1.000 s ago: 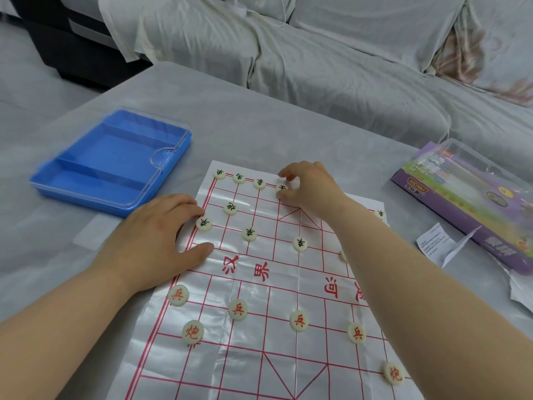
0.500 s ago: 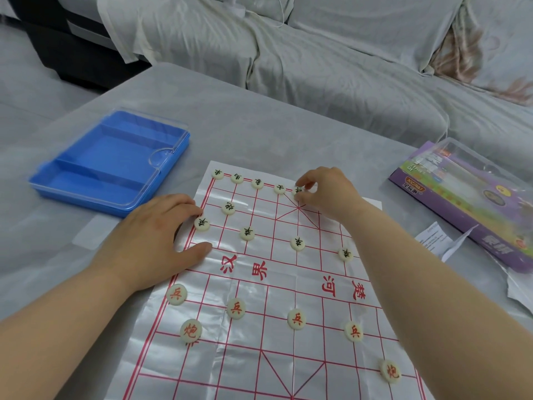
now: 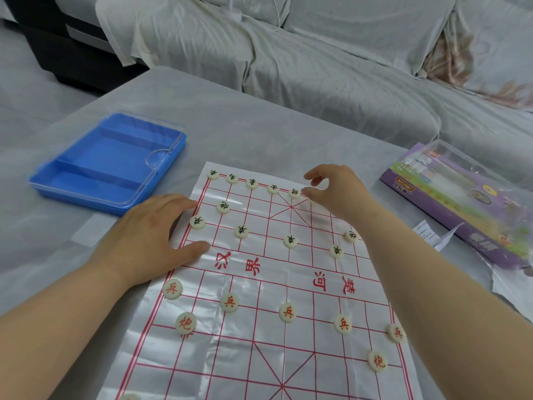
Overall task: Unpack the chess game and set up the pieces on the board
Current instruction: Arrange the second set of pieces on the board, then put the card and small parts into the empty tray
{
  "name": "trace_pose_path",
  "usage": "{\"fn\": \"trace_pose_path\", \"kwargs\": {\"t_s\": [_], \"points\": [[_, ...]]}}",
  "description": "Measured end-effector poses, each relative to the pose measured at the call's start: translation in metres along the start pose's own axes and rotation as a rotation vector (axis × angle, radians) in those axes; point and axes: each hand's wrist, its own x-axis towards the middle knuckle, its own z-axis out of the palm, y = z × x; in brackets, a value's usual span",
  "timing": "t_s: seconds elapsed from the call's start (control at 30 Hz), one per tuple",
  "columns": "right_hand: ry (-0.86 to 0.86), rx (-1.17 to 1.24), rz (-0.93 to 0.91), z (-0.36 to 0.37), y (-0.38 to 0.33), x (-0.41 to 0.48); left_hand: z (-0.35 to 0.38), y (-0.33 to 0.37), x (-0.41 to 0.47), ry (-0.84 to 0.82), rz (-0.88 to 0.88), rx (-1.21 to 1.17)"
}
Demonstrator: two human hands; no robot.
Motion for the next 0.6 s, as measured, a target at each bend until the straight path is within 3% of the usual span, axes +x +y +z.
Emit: {"fn": "trace_pose_path", "kwargs": {"t_s": [0.4,0.6], "points": [[0.138,0.142,0.148,-0.017,0.029,-0.124,-0.006,0.01,-0.01,0.047,-0.049,-0.058],[0.067,0.148,0.317,-0.022,0.035,-0.194,-0.009,0.012,-0.022,0.155,0.025,-0.032]]}}
